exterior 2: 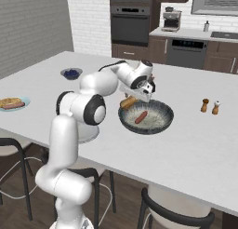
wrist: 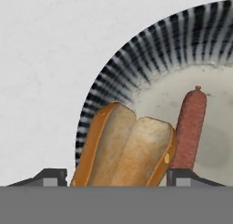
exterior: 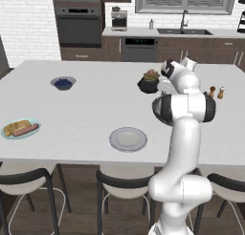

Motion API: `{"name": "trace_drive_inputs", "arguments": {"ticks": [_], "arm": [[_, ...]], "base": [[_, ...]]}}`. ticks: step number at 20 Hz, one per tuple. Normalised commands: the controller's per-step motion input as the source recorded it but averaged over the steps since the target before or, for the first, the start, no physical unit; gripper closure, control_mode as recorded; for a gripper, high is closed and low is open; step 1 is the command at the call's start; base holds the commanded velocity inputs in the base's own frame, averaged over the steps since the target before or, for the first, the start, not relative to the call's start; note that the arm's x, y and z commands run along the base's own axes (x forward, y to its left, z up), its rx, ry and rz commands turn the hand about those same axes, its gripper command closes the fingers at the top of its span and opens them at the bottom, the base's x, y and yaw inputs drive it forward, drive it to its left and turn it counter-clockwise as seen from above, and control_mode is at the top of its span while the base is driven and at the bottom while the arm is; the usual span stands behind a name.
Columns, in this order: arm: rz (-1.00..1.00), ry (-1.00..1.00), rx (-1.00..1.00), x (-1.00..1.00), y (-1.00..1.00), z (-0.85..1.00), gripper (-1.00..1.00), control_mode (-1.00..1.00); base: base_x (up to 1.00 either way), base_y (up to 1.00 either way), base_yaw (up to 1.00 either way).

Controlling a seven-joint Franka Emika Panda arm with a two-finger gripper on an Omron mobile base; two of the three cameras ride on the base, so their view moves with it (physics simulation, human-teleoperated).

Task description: Place one bun and one sausage from the bowl on each plate.

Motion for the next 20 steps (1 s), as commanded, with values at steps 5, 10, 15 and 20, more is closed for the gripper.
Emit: {"name": "trace_drive_inputs", "arguments": {"ticks": [5, 10, 15, 20], "arm": [[0.00, 0.08, -0.03, -0.44, 0.67, 0.33, 1.00, -1.00], [0.00, 0.12, -0.05, -0.33, 0.83, 0.12, 1.00, -1.00], [0.00, 0.10, -0.07, -0.42, 0.95, 0.00, 1.00, -1.00], [0.00, 0.04, -0.05, -0.56, 0.78, -0.12, 1.00, -1.00]], "base": [[0.00, 0.00, 0.00], [0.00, 0.00, 0.00], [0.00, 0.00, 0.00], [0.00, 0.00, 0.00]]}}
